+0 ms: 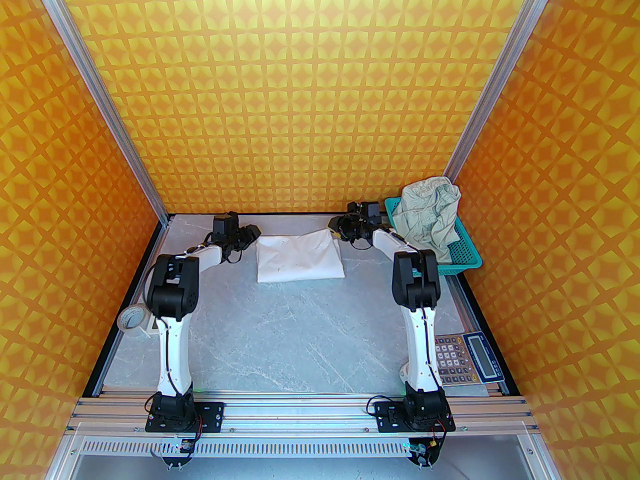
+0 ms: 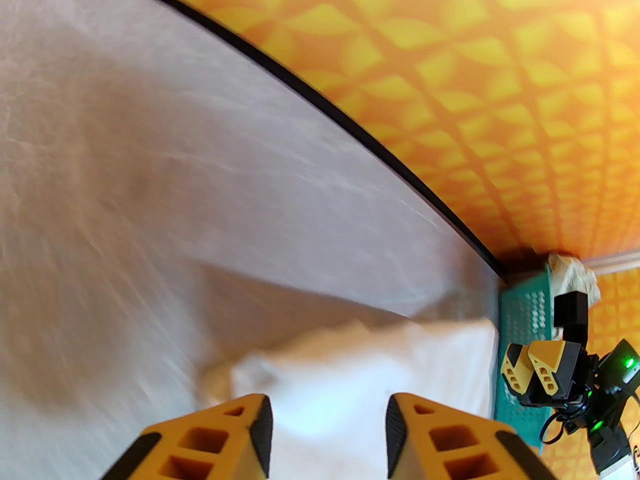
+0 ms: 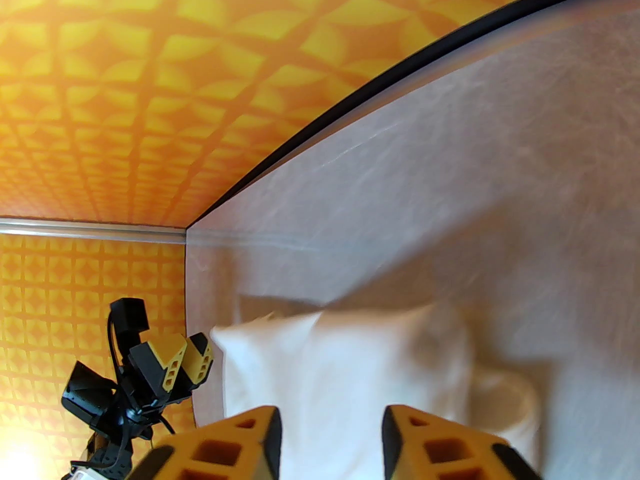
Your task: Fold and stack the mixed laundry pile
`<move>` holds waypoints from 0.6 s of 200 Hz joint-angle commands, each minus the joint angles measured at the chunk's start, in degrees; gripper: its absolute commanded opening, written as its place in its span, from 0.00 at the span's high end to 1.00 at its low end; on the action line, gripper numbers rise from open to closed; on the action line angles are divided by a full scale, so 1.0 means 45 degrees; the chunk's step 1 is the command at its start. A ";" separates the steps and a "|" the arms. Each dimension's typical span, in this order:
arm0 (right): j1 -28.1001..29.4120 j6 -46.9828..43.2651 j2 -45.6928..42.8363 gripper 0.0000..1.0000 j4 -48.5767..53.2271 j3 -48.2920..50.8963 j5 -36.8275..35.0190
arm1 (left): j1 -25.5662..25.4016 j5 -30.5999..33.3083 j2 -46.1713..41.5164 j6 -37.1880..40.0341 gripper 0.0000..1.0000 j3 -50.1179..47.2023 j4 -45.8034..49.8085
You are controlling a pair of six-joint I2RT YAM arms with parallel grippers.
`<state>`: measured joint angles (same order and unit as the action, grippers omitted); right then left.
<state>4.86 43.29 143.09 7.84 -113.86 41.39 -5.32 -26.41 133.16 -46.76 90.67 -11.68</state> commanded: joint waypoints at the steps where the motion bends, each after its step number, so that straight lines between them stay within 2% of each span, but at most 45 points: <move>1: -0.0270 0.0329 -0.0288 0.59 -0.0952 -0.0437 0.0461 | 0.0214 -0.0400 -0.0568 -0.0018 0.53 0.0299 -0.1260; 27: -0.0241 -0.1812 -0.2187 0.56 0.0719 0.0951 -0.0813 | 0.0139 -0.0360 -0.2081 0.1224 0.53 -0.0212 0.0188; 63: 0.0431 -0.3029 -0.4906 0.56 0.0979 0.4210 -0.2290 | -0.0947 -0.0361 -0.3903 0.2557 0.62 -0.1456 0.2321; 91: 0.1214 -0.3214 -0.4562 0.59 0.1423 0.4325 -0.2691 | -0.1711 -0.0609 -0.3490 0.2611 0.64 -0.1510 0.2674; 120: 0.1292 -0.2785 -0.2973 0.62 0.1447 0.3325 -0.2534 | -0.1749 -0.0968 -0.2374 0.2147 0.66 -0.1668 0.1711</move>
<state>10.85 31.14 122.69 11.75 -96.36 32.27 -14.15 -29.08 116.92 -37.39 85.36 -5.19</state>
